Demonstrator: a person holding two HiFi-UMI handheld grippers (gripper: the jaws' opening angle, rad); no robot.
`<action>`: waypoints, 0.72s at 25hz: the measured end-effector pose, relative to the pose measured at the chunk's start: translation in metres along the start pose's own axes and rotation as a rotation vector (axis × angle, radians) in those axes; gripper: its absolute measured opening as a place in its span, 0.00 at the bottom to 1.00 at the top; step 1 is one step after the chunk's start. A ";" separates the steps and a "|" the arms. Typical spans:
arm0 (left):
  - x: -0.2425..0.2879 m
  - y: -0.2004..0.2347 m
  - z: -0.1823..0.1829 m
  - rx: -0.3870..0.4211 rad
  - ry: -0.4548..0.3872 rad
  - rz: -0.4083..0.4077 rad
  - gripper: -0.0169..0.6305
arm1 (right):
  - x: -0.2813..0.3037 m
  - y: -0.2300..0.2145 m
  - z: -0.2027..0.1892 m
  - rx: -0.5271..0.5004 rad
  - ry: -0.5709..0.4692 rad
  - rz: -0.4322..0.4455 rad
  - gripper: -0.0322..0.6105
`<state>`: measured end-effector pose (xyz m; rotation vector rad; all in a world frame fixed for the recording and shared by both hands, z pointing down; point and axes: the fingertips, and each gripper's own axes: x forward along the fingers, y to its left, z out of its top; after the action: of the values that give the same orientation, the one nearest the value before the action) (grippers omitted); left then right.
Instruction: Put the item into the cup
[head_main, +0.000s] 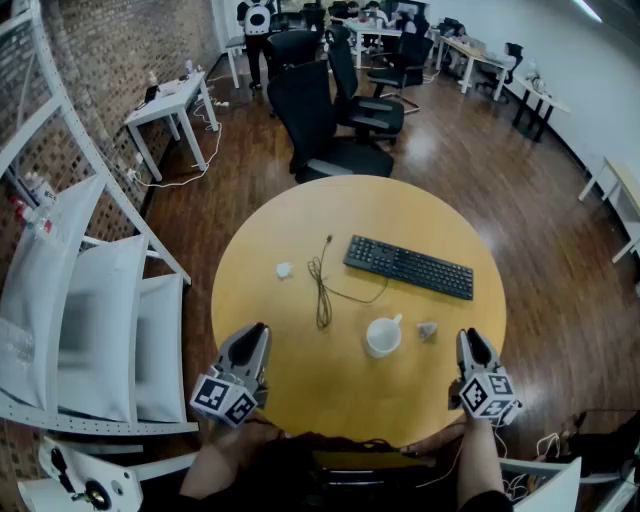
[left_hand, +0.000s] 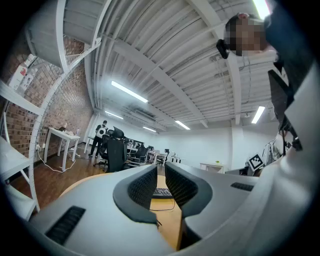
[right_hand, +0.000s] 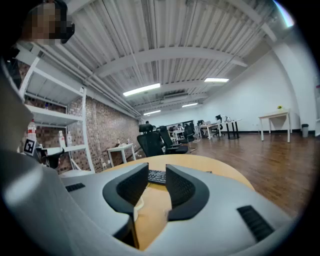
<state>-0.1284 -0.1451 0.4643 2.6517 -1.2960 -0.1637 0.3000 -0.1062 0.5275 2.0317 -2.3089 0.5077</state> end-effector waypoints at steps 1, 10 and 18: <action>0.005 -0.001 -0.001 -0.002 -0.002 -0.008 0.09 | 0.010 -0.001 -0.006 -0.027 0.036 -0.005 0.25; 0.016 0.003 -0.006 -0.003 0.024 0.006 0.09 | 0.096 -0.026 -0.096 -0.168 0.390 -0.048 0.49; -0.009 0.010 -0.025 -0.033 0.083 0.119 0.09 | 0.134 -0.058 -0.150 -0.148 0.557 -0.114 0.51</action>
<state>-0.1372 -0.1405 0.4905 2.5172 -1.4071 -0.0572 0.3070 -0.2019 0.7132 1.6685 -1.8335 0.7542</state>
